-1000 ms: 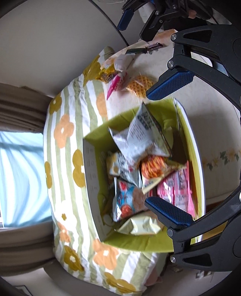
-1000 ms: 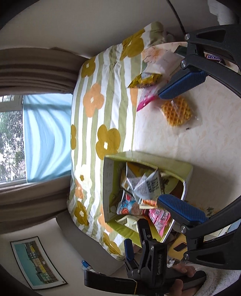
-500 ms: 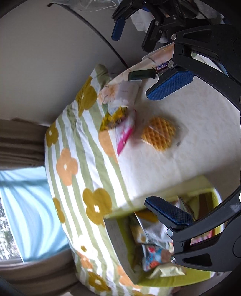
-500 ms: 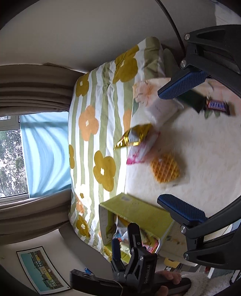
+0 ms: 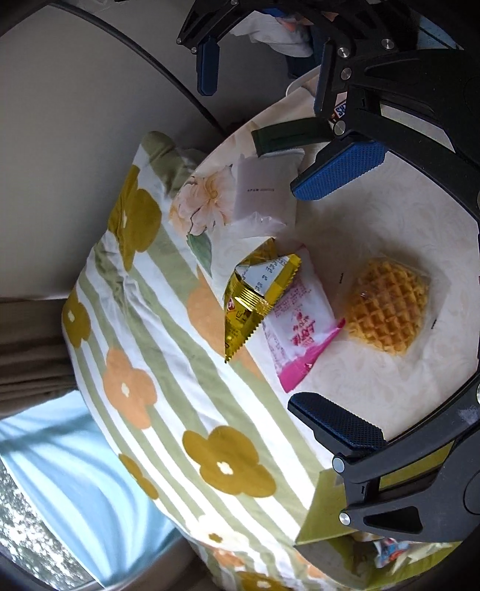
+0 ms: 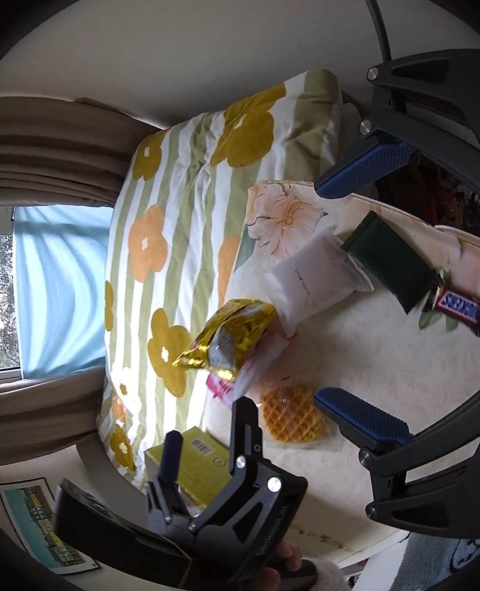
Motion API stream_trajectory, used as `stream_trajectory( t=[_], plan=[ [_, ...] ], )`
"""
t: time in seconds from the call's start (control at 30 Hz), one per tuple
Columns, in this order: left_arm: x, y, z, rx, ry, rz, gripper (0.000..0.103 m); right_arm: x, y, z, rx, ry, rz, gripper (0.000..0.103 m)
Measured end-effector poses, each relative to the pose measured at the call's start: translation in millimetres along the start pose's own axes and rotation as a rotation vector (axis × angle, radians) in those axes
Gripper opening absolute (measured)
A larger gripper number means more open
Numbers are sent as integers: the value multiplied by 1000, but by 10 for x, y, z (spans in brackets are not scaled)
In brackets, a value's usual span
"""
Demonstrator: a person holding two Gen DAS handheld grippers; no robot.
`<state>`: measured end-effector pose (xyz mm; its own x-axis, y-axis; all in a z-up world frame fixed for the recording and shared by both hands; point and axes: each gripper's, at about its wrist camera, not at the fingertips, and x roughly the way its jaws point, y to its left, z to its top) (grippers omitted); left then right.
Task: Organize snacks
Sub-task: 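Grasp the gold wafer pack with the left tool while the right grasps a white bag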
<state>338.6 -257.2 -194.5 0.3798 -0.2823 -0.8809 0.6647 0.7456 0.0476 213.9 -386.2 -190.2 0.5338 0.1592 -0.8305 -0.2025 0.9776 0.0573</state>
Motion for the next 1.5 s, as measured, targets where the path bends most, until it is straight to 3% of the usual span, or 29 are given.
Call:
stream_trajectory(
  t=[0.23, 0.57, 1.2, 1.37, 1.43, 1.47, 1.5],
  plan=[
    [481, 66, 158, 47, 50, -19, 103, 424, -113, -26, -41, 49, 17, 102],
    [764, 3, 309, 154, 50, -32, 102, 857, -85, 53, -175, 99, 16, 102],
    [945, -21, 250, 207, 82, -88, 61, 1171, -107, 60, -222, 143, 66, 102],
    [919, -10, 255, 192, 82, -87, 59, 1229, -75, 44, -247, 160, 81, 101],
    [891, -2, 257, 184, 77, -86, 59, 1249, -47, 29, -264, 169, 87, 94],
    [876, 6, 260, 179, 76, -85, 59, 1267, -34, 20, -271, 182, 91, 79],
    [858, 14, 265, 174, 73, -83, 59, 1276, -25, 17, -273, 189, 95, 72]
  ],
)
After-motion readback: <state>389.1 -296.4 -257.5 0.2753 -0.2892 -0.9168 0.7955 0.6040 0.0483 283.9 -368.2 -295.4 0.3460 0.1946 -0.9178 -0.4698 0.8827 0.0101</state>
